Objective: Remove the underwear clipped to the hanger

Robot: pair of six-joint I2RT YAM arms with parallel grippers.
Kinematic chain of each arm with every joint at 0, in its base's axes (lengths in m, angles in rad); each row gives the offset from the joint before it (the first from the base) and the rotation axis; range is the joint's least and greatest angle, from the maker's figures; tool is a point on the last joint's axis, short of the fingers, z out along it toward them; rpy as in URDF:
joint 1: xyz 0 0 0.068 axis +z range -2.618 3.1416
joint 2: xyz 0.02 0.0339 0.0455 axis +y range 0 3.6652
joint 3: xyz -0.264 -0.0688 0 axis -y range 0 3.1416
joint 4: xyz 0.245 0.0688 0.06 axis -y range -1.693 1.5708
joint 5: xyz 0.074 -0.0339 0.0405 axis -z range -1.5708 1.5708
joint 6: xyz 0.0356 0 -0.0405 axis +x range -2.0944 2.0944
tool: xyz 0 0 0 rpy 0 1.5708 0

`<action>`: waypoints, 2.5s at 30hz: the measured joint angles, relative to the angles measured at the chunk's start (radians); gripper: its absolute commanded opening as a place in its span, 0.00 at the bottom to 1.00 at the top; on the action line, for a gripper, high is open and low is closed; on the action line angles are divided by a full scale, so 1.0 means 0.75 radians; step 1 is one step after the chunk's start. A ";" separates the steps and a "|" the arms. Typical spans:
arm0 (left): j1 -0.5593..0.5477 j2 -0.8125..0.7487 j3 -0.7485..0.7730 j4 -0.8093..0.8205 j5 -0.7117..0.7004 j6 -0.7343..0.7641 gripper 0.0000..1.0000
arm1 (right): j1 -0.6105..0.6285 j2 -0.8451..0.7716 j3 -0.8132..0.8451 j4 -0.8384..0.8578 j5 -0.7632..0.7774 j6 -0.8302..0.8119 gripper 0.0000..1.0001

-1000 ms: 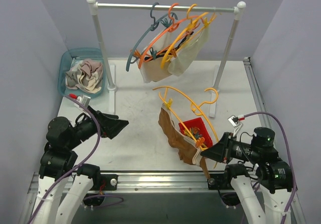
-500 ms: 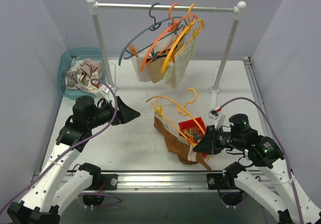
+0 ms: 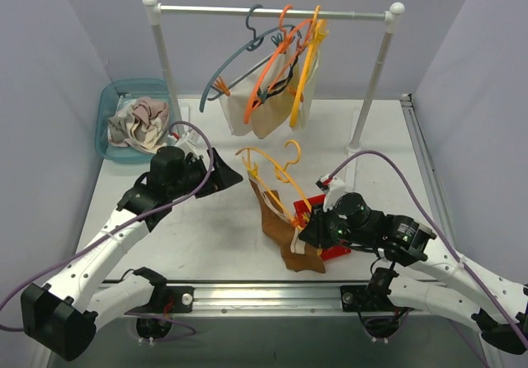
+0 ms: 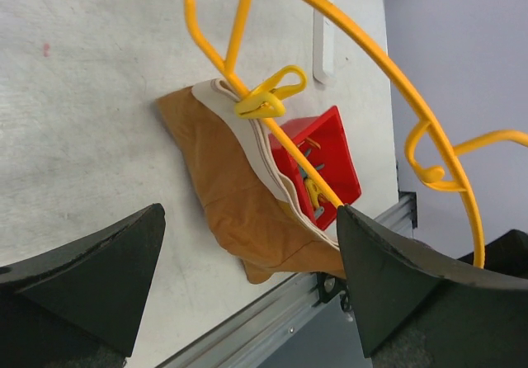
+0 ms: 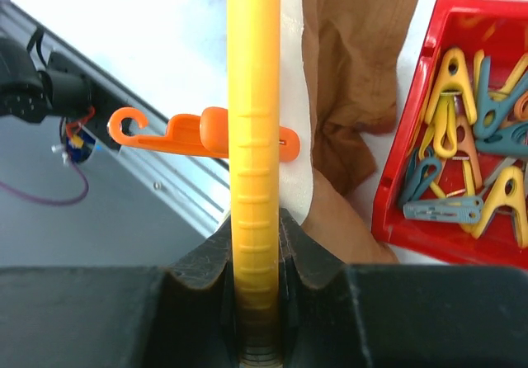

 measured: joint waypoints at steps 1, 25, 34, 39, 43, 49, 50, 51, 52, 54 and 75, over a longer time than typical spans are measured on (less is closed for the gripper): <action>-0.001 0.005 0.000 0.007 -0.019 -0.006 0.94 | 0.004 -0.001 -0.009 0.021 0.015 0.005 0.00; -0.130 0.305 0.121 0.108 -0.432 -0.017 0.95 | 0.226 0.076 -0.069 0.230 0.200 0.066 0.00; -0.130 0.296 0.045 0.165 -0.454 -0.041 0.60 | 0.237 0.075 -0.069 0.229 0.246 0.066 0.00; -0.133 0.282 0.004 0.186 -0.448 -0.060 0.52 | 0.241 0.075 -0.072 0.218 0.246 0.066 0.00; -0.135 0.268 -0.015 0.205 -0.448 -0.080 0.64 | 0.245 0.074 -0.072 0.218 0.246 0.066 0.00; -0.135 0.266 -0.029 0.246 -0.432 -0.131 0.65 | 0.245 0.073 -0.073 0.220 0.248 0.064 0.00; -0.135 0.266 -0.031 0.254 -0.425 -0.143 0.60 | 0.245 0.072 -0.073 0.220 0.248 0.063 0.00; -0.133 0.266 -0.035 0.263 -0.418 -0.155 0.56 | 0.245 0.071 -0.073 0.220 0.248 0.063 0.00; -0.130 0.266 -0.038 0.274 -0.411 -0.163 0.51 | 0.245 0.070 -0.073 0.220 0.248 0.062 0.00; -0.124 0.266 -0.047 0.297 -0.393 -0.188 0.37 | 0.246 0.068 -0.075 0.220 0.248 0.061 0.00; -0.072 0.191 -0.091 0.349 -0.263 -0.274 0.16 | 0.271 0.076 -0.093 0.217 0.347 0.037 0.00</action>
